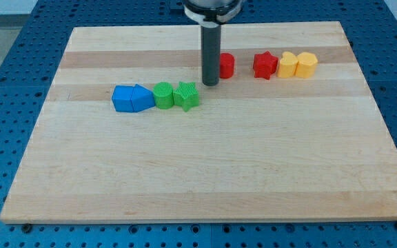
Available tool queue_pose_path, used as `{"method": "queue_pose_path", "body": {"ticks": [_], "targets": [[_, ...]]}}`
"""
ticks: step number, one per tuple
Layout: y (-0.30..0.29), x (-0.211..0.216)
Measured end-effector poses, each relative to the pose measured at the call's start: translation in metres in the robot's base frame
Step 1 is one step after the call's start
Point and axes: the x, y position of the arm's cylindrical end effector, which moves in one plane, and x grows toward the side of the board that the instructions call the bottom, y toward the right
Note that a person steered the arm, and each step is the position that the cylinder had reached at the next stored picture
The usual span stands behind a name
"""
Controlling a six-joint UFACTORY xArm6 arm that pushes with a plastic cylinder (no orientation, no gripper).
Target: Move the red circle into the red star
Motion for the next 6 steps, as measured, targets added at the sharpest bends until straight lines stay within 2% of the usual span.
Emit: {"method": "queue_pose_path", "body": {"ticks": [2, 6], "targets": [[-0.012, -0.036], [-0.006, -0.043]]}}
